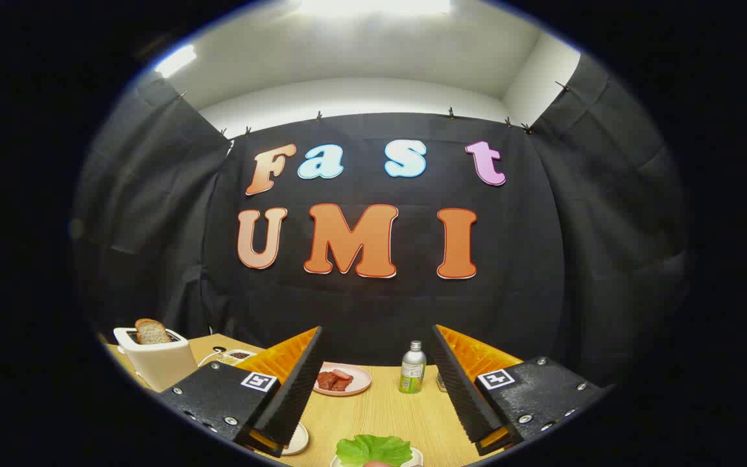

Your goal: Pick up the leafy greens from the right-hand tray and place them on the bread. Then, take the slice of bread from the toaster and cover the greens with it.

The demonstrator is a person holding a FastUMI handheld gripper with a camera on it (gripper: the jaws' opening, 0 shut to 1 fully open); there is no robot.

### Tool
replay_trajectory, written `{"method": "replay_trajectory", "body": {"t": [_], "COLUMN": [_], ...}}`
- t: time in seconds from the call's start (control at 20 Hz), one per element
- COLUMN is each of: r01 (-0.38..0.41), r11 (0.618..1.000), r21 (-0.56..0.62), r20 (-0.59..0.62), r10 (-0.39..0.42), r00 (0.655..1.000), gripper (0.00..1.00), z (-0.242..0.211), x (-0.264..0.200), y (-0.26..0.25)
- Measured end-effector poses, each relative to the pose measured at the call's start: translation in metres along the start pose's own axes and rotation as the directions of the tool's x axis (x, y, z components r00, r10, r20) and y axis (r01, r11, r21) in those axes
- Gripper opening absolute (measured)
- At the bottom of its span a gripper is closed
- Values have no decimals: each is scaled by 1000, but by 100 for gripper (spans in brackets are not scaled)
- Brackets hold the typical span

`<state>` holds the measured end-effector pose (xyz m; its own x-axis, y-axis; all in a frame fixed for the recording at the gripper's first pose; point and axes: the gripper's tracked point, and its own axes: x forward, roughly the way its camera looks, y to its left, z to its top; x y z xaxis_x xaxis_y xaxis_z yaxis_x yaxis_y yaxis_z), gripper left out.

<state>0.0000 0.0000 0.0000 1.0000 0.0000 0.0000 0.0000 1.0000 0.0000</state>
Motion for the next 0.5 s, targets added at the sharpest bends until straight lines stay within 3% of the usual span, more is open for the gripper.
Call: {"method": "replay_trajectory", "body": {"t": [0.5], "r01": [-31], "r11": [999], "r21": [-23], "r20": [3], "r10": [31], "r00": [1000], "gripper": [98], "z": [1], "x": [8], "y": [16]}}
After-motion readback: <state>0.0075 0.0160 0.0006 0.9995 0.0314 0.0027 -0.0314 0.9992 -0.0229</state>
